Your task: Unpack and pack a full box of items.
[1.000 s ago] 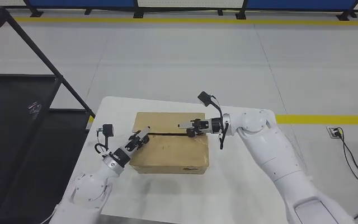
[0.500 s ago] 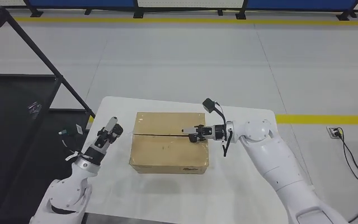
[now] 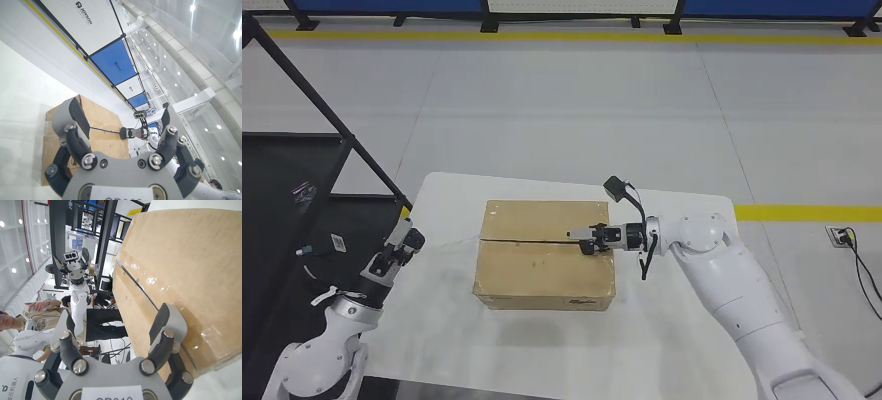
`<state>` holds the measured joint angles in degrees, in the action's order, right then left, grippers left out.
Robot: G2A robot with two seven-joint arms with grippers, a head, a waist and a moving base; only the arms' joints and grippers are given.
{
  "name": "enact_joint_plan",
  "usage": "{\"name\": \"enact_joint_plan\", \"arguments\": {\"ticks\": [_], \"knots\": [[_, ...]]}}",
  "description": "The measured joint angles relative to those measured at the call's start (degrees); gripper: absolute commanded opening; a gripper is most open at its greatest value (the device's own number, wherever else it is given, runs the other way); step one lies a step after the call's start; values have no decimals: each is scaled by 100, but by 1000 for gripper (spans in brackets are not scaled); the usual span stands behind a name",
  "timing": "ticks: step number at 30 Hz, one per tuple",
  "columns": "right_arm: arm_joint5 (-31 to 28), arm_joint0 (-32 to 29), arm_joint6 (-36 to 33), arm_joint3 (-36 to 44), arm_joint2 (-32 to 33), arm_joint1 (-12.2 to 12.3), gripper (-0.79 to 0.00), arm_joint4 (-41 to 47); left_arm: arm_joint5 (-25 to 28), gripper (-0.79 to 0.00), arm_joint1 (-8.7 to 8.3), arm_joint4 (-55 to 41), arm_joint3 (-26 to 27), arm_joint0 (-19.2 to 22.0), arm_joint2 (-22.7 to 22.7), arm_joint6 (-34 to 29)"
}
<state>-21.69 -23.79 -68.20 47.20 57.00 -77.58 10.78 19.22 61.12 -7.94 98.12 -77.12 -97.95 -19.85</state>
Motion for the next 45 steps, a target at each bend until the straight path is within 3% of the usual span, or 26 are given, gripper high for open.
{"name": "enact_joint_plan", "arguments": {"ticks": [5,17,32,38,45], "knots": [[45,-148,192,225,19,5,0,57,-82,0,22,-72,-72,-58,76,96],[473,-204,411,227,-6,-6,0,182,-237,0,132,-258,-836,10,566,422],[522,-140,335,87,-64,-34,0,265,-620,0,232,-495,-1620,338,1083,49],[522,-140,335,87,-64,-34,0,265,-864,0,342,-618,-2410,893,1453,336],[522,-140,335,87,-64,-34,0,265,-840,0,541,-1066,-3769,1872,1942,488]]}}
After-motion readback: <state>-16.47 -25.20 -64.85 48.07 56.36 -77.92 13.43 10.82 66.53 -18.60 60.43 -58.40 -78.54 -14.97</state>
